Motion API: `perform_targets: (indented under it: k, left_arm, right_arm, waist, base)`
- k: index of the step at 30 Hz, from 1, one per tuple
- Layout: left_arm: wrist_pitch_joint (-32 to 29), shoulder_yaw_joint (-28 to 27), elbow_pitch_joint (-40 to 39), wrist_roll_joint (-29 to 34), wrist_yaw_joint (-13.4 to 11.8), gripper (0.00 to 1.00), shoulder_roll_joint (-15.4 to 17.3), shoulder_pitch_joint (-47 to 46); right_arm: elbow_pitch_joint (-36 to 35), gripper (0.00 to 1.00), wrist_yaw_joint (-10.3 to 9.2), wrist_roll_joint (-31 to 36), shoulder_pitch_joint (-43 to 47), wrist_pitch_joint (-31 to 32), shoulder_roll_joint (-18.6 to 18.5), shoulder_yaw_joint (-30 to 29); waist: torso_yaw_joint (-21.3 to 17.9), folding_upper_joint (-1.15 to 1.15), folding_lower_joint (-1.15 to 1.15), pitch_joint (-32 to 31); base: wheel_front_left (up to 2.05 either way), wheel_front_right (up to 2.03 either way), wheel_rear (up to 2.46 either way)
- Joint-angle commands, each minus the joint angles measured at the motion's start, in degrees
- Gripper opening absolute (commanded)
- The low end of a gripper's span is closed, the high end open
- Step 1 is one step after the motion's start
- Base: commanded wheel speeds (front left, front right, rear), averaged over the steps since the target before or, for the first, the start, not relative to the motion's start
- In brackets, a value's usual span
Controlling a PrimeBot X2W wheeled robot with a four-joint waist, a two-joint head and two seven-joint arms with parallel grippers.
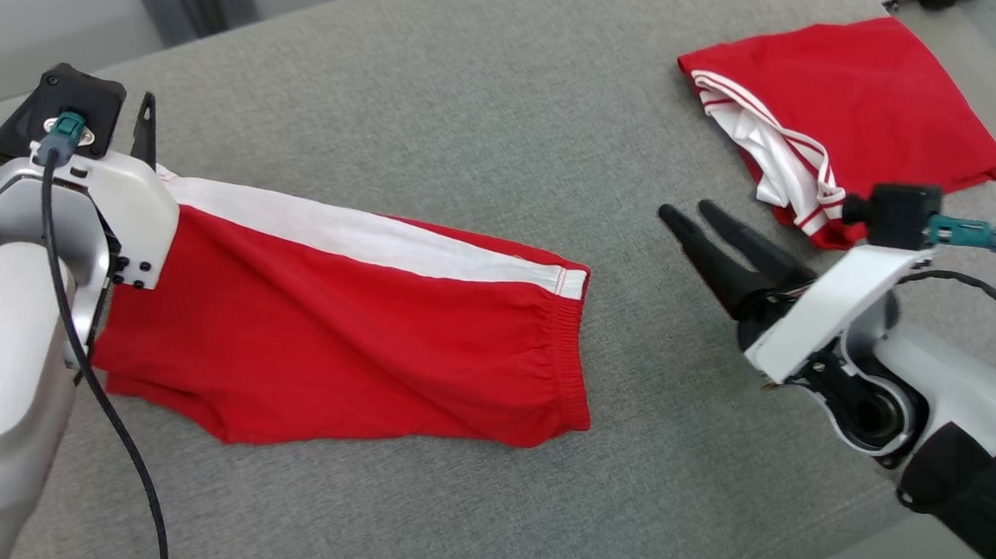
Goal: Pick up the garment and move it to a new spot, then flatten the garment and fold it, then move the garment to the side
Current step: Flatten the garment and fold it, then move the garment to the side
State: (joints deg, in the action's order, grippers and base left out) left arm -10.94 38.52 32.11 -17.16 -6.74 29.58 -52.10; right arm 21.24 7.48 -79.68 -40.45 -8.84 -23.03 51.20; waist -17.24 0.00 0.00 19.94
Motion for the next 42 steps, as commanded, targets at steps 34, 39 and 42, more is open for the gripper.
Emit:
perform_targets:
  k: [34,39,42]
  left_arm:
    - [26.08,-17.46,-27.9,-0.38,-13.91,1.0,-17.57,52.62]
    - [26.09,-19.87,-27.58,3.15,-11.17,1.0,-20.33,51.83]
    - [26.09,-21.06,-27.14,4.8,-9.66,1.0,-21.1,51.23]
  right_arm:
    - [-9.08,1.0,0.03,65.19,34.14,-6.38,17.07,-41.62]
    - [-8.31,1.0,0.03,64.97,34.19,-6.38,17.4,-42.11]
    - [-6.31,1.0,0.03,61.83,34.53,-5.85,18.12,-41.56]
  waist:
    - [17.49,0.0,0.0,-15.39]
    - [17.83,0.0,0.0,-15.25]
    - [17.96,0.0,0.0,-14.67]
  base:
    - [0.0,0.0,0.0]
    - [0.0,0.0,0.0]
    - [0.0,0.0,0.0]
